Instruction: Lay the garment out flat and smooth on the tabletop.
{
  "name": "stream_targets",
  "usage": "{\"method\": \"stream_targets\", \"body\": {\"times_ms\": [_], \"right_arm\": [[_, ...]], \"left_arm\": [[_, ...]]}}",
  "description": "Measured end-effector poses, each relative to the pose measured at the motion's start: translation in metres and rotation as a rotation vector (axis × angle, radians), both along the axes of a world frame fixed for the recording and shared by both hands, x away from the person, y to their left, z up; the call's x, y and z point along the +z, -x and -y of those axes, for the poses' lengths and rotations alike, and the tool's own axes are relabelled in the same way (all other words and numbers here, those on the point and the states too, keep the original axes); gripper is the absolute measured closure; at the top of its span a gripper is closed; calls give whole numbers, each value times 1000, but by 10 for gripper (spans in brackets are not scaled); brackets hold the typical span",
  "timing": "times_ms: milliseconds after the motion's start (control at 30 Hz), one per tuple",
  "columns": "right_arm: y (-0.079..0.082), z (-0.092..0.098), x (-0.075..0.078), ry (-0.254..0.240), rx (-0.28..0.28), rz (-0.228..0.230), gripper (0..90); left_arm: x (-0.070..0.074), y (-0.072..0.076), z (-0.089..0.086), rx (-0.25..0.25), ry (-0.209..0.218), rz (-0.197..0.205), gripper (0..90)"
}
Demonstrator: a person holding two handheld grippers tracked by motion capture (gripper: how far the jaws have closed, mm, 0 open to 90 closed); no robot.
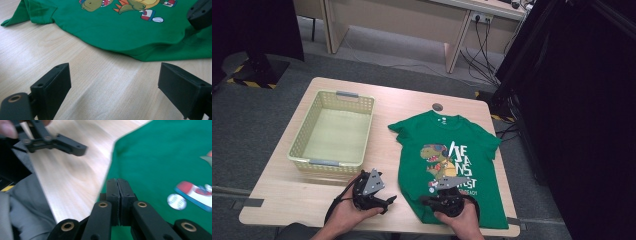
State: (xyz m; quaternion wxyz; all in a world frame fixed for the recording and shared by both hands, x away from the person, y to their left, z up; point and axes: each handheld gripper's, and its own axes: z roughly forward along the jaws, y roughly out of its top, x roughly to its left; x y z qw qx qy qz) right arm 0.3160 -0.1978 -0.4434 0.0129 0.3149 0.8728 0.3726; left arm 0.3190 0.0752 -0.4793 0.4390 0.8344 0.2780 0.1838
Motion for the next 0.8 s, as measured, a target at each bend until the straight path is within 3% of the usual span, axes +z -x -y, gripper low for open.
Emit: {"method": "stream_targets", "body": {"times_ms": [200, 433, 600, 700, 800], "right_arm": [[6, -16, 1, 3, 70, -2, 885], [12, -33, -10, 3, 142, -41, 877], [17, -41, -12, -6, 206, -28, 793], [19, -38, -5, -22, 206, -3, 728], [15, -26, 7, -47, 159, 34, 699]], "left_arm": [[0, -1, -3, 8, 28, -6, 105], [0, -1, -3, 8, 29, -8, 108], [0, -1, -3, 9, 29, -7, 110], [0, -1, -3, 9, 28, -7, 111], [0, -1, -3, 11, 28, -8, 110]]}}
